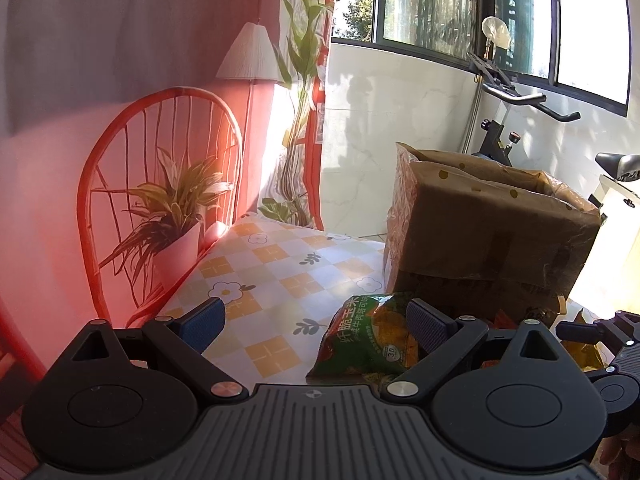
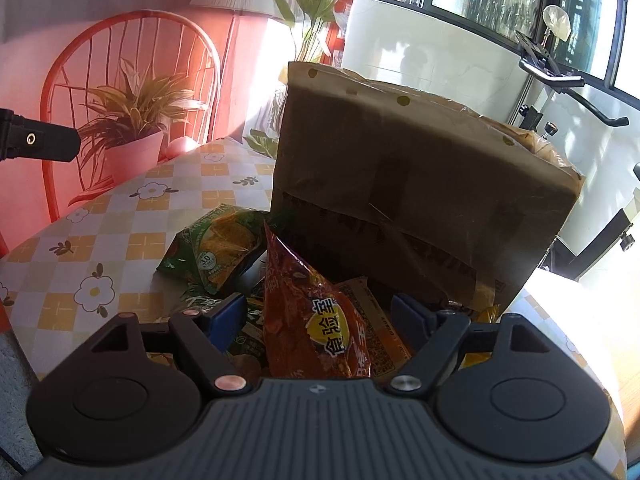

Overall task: Organize snacks
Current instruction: 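Lower the right gripper onto the red chip bag and close it while the left tool approaches the pile, then grasp the green cucumber rice-cracker bag with the left gripper while the right holds the red bag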

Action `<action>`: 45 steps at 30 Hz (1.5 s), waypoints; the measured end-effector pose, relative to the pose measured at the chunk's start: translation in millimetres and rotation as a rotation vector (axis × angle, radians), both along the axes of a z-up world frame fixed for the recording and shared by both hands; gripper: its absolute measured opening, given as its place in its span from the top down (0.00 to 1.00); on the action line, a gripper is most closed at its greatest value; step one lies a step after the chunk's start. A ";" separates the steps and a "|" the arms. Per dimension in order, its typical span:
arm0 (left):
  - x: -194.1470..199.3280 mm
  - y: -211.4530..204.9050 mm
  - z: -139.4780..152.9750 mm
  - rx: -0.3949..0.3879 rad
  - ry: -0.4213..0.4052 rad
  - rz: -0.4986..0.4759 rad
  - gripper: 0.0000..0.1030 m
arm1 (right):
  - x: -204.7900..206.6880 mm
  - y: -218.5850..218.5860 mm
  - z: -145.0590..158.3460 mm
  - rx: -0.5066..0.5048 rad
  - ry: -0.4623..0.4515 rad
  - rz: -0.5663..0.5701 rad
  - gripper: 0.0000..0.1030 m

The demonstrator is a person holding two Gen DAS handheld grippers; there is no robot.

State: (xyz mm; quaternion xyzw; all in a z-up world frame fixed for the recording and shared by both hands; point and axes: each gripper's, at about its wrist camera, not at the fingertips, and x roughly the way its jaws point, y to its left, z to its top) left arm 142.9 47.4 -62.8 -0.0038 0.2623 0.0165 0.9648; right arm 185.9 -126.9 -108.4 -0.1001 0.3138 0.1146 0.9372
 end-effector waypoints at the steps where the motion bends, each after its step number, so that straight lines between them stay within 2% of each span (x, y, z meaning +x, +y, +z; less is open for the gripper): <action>1: 2.5 -1.4 -3.1 0.009 0.008 0.003 0.05 | 4.5 0.6 -3.3 -0.006 0.016 -0.011 0.29; 8: 17.2 -8.8 -19.0 0.006 0.060 -0.016 0.05 | 13.5 -5.8 -20.9 0.023 0.087 -0.006 0.31; 11: 19.6 -12.1 -21.8 -0.007 0.072 -0.039 0.05 | 10.9 -8.8 -20.2 0.048 0.084 0.002 0.42; 14: 23.4 -16.8 -25.6 -0.013 0.085 -0.050 0.08 | 6.2 -10.0 -15.7 0.071 0.061 -0.007 0.45; 17: 27.9 -20.1 -32.7 -0.023 0.113 -0.059 0.12 | 1.6 -13.1 -11.1 0.084 0.035 -0.014 0.45; 22: 37.1 -21.3 -48.0 -0.053 0.169 -0.066 0.12 | -4.2 -18.9 -5.8 0.125 0.015 -0.029 0.45; 27: 44.3 -24.6 -65.2 -0.121 0.250 -0.145 0.12 | -6.5 -23.7 -6.9 0.163 0.012 -0.049 0.46; 32: 54.5 -31.9 -88.5 -0.148 0.321 -0.172 0.12 | -7.6 -26.8 -8.8 0.180 0.019 -0.060 0.46; 36: 56.3 -38.4 -101.2 -0.205 0.358 -0.217 0.12 | -8.9 -32.4 -10.1 0.206 0.024 -0.076 0.46; 42: 60.5 -43.0 -114.3 -0.229 0.385 -0.231 0.06 | -9.3 -36.0 -11.8 0.220 0.036 -0.091 0.46; 45: 64.3 -38.5 -122.7 -0.281 0.405 -0.231 0.02 | -9.0 -37.5 -12.8 0.231 0.042 -0.094 0.46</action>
